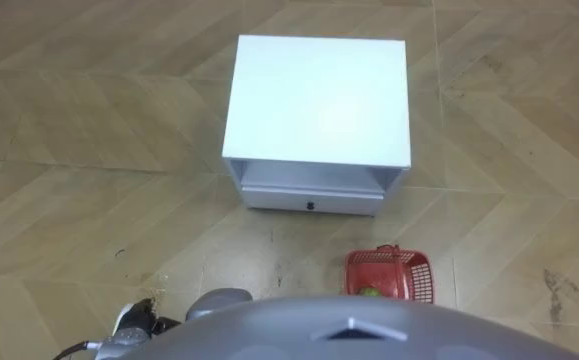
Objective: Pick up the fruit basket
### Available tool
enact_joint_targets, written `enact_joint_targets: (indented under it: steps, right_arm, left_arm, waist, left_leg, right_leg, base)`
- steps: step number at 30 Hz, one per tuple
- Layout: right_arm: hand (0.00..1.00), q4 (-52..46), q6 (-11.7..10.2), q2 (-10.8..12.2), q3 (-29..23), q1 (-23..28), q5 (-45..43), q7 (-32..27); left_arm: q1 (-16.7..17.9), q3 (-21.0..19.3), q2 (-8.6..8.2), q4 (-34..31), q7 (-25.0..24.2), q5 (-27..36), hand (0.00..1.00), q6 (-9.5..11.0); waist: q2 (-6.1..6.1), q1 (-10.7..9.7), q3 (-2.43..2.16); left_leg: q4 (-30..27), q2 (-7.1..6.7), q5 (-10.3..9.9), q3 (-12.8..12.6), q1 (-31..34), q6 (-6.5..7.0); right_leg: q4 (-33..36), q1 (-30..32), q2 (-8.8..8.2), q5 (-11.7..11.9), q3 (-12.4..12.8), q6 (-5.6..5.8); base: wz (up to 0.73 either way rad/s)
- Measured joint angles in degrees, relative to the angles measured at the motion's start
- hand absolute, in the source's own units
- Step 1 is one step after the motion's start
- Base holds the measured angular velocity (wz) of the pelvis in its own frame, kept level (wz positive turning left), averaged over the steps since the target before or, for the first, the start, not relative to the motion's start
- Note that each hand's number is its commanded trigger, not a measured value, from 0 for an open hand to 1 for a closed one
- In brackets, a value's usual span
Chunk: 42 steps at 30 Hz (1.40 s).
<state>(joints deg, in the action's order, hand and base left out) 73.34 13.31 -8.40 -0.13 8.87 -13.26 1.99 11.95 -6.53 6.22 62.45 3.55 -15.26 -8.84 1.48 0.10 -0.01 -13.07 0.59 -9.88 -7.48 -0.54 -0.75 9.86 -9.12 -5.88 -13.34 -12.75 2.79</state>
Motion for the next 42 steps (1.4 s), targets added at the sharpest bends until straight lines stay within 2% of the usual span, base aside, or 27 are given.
enact_joint_targets:
  steps: [6,17,24,31,33,37,39,42]
  right_arm:
    - [0.00,-0.05,-0.03,0.00,-0.03,0.00,-0.02,-0.10]
    - [0.00,-0.30,-0.21,-0.15,-1.28,-0.65,-0.09,-1.90]
    - [0.00,-0.42,-1.22,-0.14,-1.27,-0.80,-0.33,-2.47]
    - [0.00,-0.78,-1.45,-0.12,-1.37,-0.82,-0.20,-4.84]
    - [0.00,-0.82,-1.66,-0.19,-2.25,-0.93,-0.01,-5.17]
    - [0.00,-0.93,-1.98,-0.20,-4.04,-1.06,2.46,-7.03]
    - [0.00,-0.91,-1.95,-0.11,-4.72,-0.72,4.20,-7.09]
    - [0.00,-1.13,-1.91,-0.13,-5.78,-0.16,5.06,-7.22]
  left_arm:
    - [0.12,0.02,-0.32,0.02,0.01,0.08,0.00,-0.06]
    - [0.35,-0.11,-0.51,-0.04,1.31,-0.36,0.00,-0.42]
    - [0.11,-0.11,-0.52,-0.10,1.59,-0.62,0.00,-0.25]
    - [0.20,-0.15,-0.51,-0.07,3.49,-0.54,0.00,-0.12]
    - [0.01,-0.14,-0.57,-0.07,3.50,-0.37,0.00,-0.11]
    - [-0.15,-0.11,-0.60,-0.07,3.48,-0.56,0.00,-0.11]
    - [-0.10,-0.32,-0.57,-0.02,3.49,-0.69,0.00,-0.13]
    - [0.09,-0.91,-0.23,1.22,3.50,-0.57,0.00,-0.13]
  waist:
    - [-0.32,-0.05,0.18]
    - [0.31,-0.01,0.03]
    - [0.42,-0.02,0.05]
    - [0.78,-0.13,0.03]
    - [0.91,-0.19,0.01]
    - [0.50,-0.42,0.13]
    - [-0.05,-0.72,0.31]
    - [-0.23,-1.01,0.27]
  left_leg:
    - [-0.55,0.06,-0.41,-0.08,0.21,0.08]
    - [-0.52,0.07,-0.50,-0.25,0.19,0.05]
    - [-0.61,-0.05,-0.54,-0.22,0.34,0.12]
    - [-0.77,-0.64,-0.79,-0.23,0.57,0.54]
    - [-1.22,-0.87,-1.03,-0.36,1.00,0.79]
    - [-4.85,-0.85,-3.00,-0.39,3.67,1.74]
    - [-6.20,-0.85,-3.76,-0.52,4.46,2.48]
    - [-7.40,-1.05,-4.64,-1.77,5.34,3.61]
  right_leg:
    - [0.07,0.01,-0.01,0.00,0.03,0.00]
    - [-0.18,0.15,0.03,-0.03,1.20,0.04]
    - [-0.15,0.16,-0.08,-0.05,1.19,0.07]
    - [-0.12,0.25,-0.67,-0.38,1.20,0.58]
    - [0.03,0.55,-1.01,-0.52,1.05,0.80]
    - [2.60,2.57,-1.47,-0.88,1.47,1.41]
    - [6.09,4.51,-1.92,-0.88,1.62,1.42]
    - [10.07,7.36,-3.01,-0.84,1.80,1.49]
  base:
    - [0.00]
    - [-0.01]
    - [0.00]
    - [0.00]
    - [0.00]
    - [0.03]
    - [0.00]
    - [-0.17]
